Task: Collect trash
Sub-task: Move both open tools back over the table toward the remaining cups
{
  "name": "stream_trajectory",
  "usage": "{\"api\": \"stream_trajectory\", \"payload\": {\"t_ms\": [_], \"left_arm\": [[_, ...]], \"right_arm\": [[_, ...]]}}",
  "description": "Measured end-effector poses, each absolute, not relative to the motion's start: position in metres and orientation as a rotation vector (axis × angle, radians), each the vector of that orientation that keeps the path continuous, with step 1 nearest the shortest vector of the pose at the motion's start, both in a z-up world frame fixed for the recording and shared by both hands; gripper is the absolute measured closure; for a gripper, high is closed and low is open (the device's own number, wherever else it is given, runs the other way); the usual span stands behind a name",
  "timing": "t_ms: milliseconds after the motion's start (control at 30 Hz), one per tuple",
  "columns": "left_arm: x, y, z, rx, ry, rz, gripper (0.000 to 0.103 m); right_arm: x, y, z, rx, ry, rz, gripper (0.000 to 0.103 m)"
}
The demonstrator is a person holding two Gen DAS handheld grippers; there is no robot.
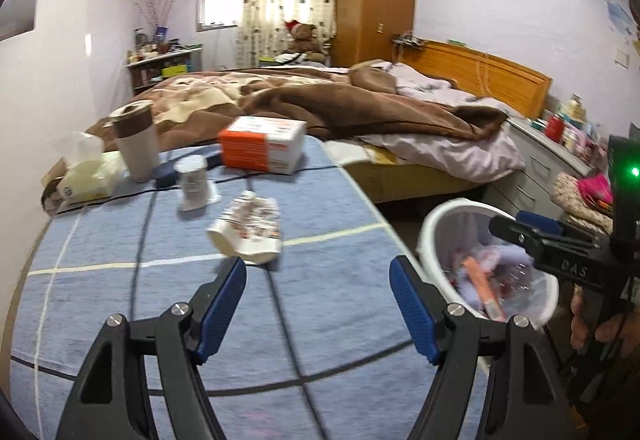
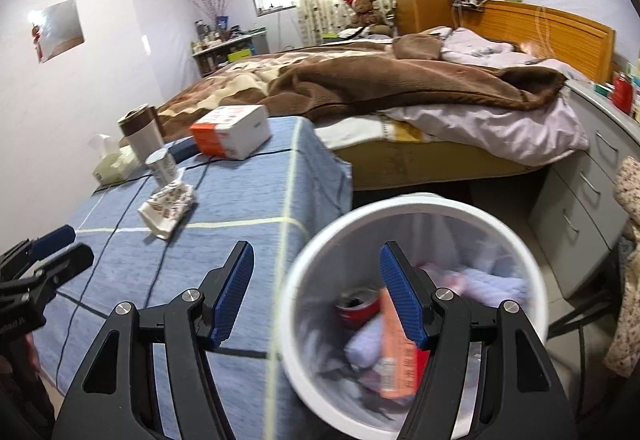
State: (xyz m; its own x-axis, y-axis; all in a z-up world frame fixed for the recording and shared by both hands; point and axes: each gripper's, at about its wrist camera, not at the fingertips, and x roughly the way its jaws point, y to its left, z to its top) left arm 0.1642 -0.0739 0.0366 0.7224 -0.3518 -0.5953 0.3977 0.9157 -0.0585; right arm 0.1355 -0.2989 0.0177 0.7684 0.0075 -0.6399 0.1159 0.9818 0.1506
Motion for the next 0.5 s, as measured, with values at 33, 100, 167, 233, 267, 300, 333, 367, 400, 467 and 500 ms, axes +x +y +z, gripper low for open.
{"api": "stream_trajectory", "payload": {"t_ms": [33, 100, 167, 233, 267, 300, 333, 367, 400, 467, 500], "left_arm": [[0.167, -0.069, 0.037, 0.07, 0.64, -0.408, 0.027], [0.176, -0.054, 0.037, 0.056, 0.637, -0.385, 0.027], [0.186, -0.041, 0.037, 0.049, 0.638, -0.366, 0.027], [0.198, -0.029, 0.036, 0.04, 0.648, -0.359, 0.027], [0.204, -0.023, 0.036, 0.03, 0.65, -0.36, 0.027], [0.209, -0.017, 0.036, 0.017, 0.653, -0.357, 0.026], [0.213, -0.014, 0.035, 0.007, 0.658, -0.354, 0.026], [0.22, -0.009, 0.034, -0.002, 0.665, -0.354, 0.026], [0.225, -0.005, 0.033, -0.006, 0.669, -0.349, 0.026], [0.235, 0.002, 0.03, 0.002, 0.673, -0.333, 0.026], [0.24, 0.005, 0.028, 0.004, 0.676, -0.333, 0.026]], "right_arm": [[0.139, -0.293, 0.017, 0.183, 0.695, -0.048, 0.036], [0.146, -0.282, 0.017, 0.177, 0.698, -0.027, 0.036], [0.152, -0.272, 0.016, 0.176, 0.704, -0.011, 0.036], [0.16, -0.261, 0.013, 0.177, 0.711, 0.007, 0.036], [0.165, -0.257, 0.011, 0.177, 0.717, 0.015, 0.036], [0.168, -0.252, 0.01, 0.178, 0.722, 0.024, 0.036], [0.173, -0.246, 0.007, 0.178, 0.729, 0.035, 0.036], [0.178, -0.24, 0.005, 0.173, 0.736, 0.043, 0.036], [0.183, -0.236, 0.003, 0.169, 0.742, 0.049, 0.036], [0.192, -0.228, 0.0, 0.165, 0.756, 0.058, 0.036], [0.196, -0.225, -0.001, 0.167, 0.762, 0.064, 0.036]]}}
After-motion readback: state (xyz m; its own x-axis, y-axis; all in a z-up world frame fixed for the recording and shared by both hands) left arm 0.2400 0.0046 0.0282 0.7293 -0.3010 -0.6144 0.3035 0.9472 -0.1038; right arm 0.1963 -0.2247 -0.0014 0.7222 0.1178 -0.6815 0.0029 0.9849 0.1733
